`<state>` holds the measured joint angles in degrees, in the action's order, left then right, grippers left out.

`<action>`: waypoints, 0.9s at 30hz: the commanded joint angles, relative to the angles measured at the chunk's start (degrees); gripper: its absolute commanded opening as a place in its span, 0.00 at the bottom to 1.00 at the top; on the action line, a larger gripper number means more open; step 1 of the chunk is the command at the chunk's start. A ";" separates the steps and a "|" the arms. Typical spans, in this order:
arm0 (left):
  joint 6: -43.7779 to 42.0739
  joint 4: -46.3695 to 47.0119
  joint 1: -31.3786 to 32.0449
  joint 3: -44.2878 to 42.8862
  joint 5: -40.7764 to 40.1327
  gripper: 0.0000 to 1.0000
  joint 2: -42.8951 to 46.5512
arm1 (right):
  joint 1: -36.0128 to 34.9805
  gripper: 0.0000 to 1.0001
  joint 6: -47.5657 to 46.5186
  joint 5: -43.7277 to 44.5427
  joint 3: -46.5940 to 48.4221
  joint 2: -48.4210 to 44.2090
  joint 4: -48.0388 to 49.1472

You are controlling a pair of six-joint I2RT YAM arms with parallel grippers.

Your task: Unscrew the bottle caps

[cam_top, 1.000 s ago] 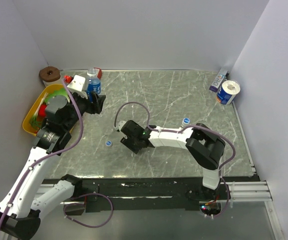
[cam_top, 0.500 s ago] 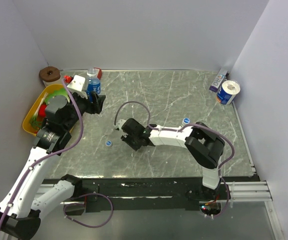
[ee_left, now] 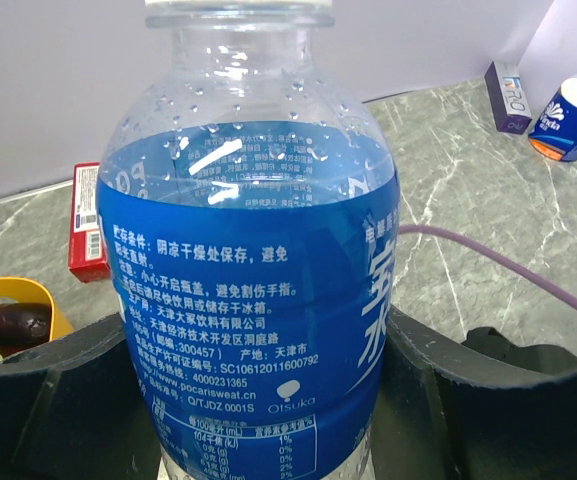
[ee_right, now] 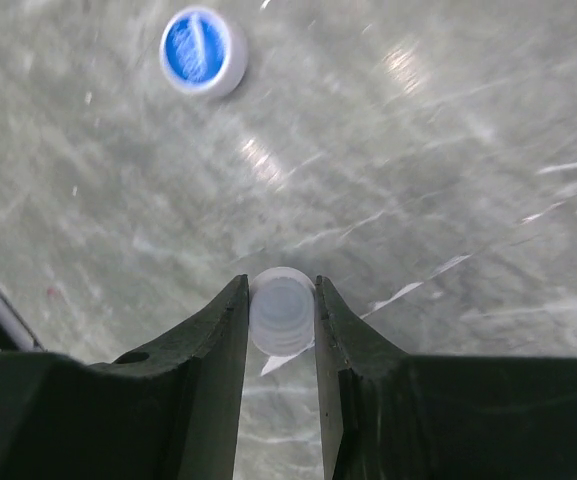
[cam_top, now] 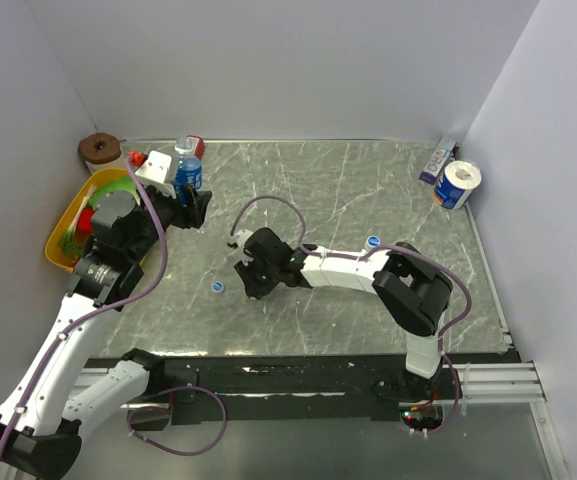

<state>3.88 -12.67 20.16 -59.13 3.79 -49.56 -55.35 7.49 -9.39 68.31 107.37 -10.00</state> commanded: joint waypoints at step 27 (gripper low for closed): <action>0.07 2.12 -0.39 0.25 0.43 0.46 1.22 | -5.38 0.37 -3.09 17.65 10.96 7.24 -4.24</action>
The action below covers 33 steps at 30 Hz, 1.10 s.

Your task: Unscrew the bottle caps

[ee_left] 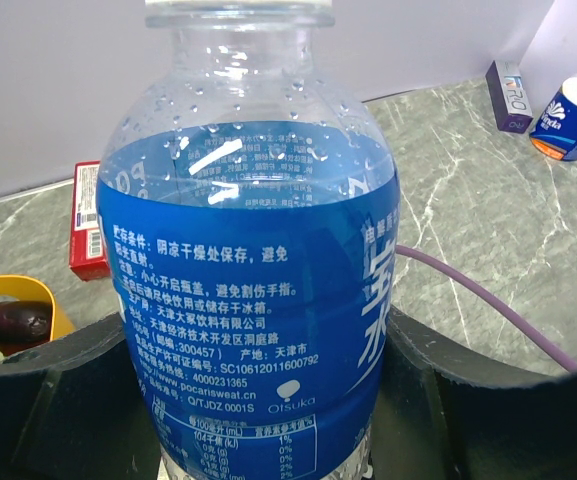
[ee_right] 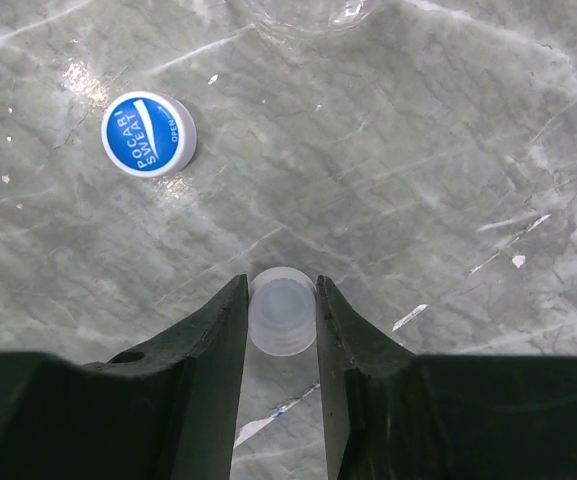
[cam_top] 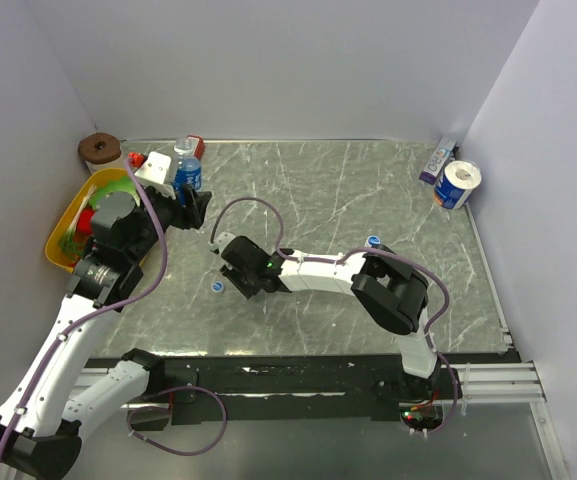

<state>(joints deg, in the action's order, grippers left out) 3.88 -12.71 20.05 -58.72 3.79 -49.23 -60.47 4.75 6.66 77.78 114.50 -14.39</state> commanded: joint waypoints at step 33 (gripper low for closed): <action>-6.34 8.75 3.22 2.64 29.50 0.47 2.30 | 15.79 0.69 3.38 -14.36 -6.43 -53.14 -7.83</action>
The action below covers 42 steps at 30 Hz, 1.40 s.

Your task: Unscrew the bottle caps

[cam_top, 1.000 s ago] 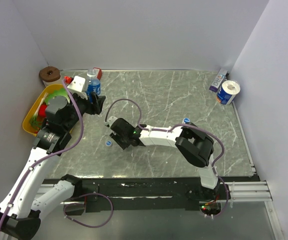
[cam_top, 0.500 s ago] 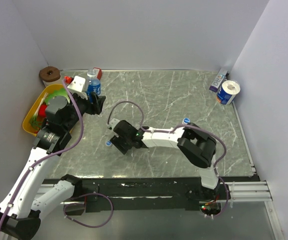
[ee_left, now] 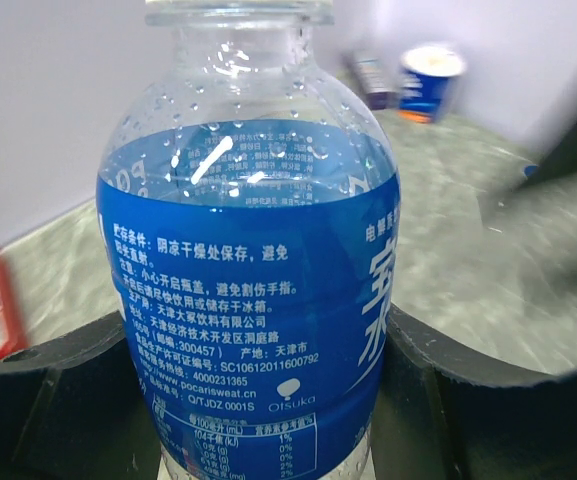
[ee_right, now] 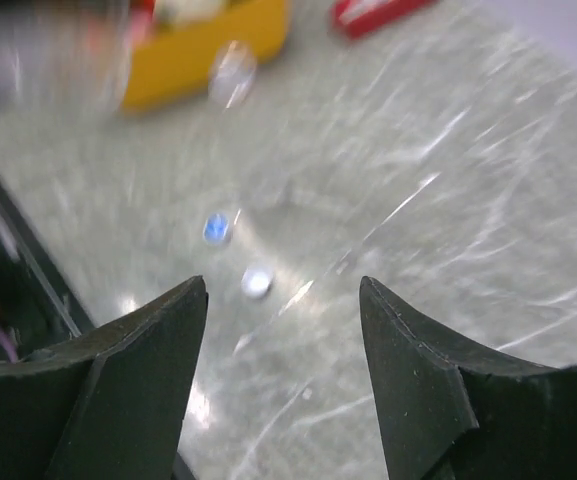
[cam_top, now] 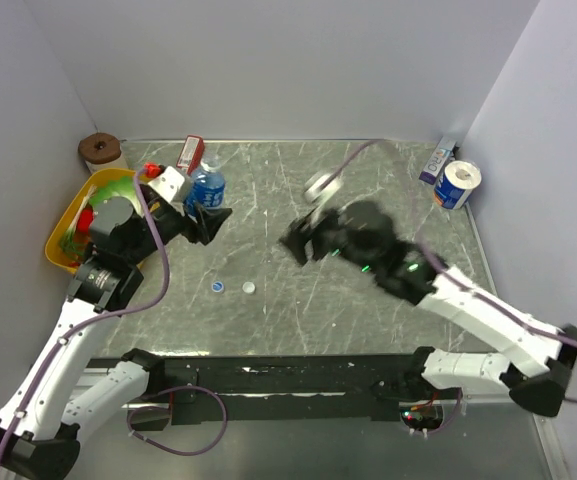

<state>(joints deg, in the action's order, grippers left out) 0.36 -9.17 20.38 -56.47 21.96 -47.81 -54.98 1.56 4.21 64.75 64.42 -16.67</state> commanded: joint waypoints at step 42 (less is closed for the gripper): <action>-6.07 -0.06 16.71 -0.31 3.36 0.48 -6.77 | 13.32 0.65 21.03 -32.69 29.46 13.45 -7.85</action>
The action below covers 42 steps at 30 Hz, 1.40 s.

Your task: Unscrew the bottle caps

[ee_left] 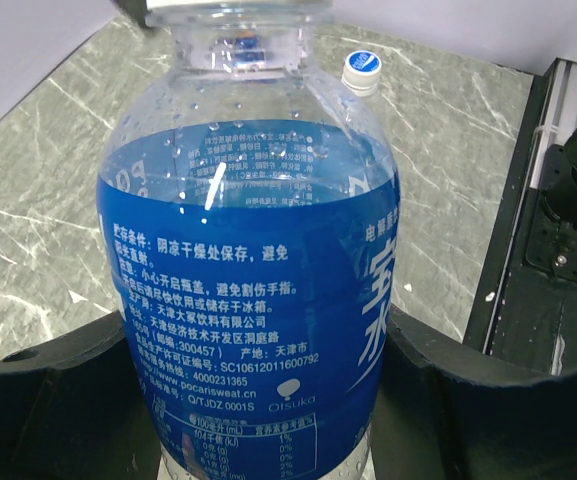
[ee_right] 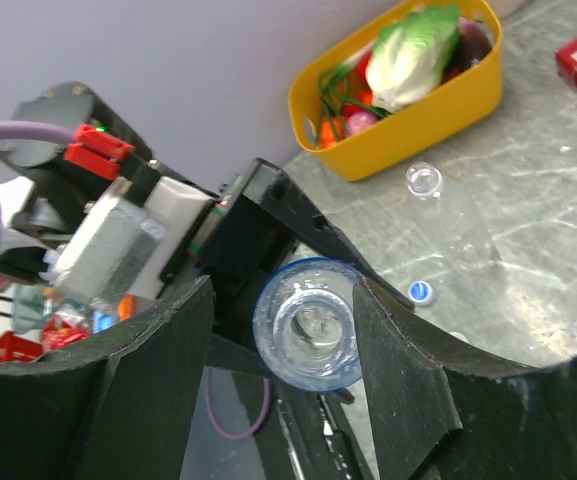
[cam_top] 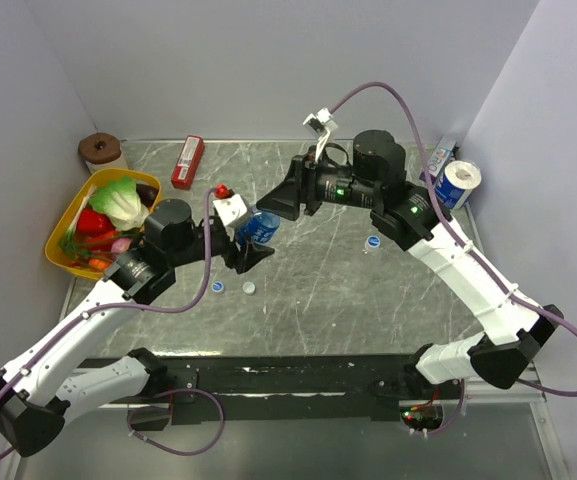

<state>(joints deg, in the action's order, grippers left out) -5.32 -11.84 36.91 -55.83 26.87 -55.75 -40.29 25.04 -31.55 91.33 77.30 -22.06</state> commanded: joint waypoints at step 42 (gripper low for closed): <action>12.00 4.81 -21.51 -2.17 -9.01 0.96 4.86 | -1.54 0.00 -18.44 38.75 4.03 -1.10 -8.52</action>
<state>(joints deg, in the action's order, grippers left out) 2.39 -8.88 19.90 -55.83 23.35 -52.34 -41.23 8.93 1.52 94.54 76.07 -30.24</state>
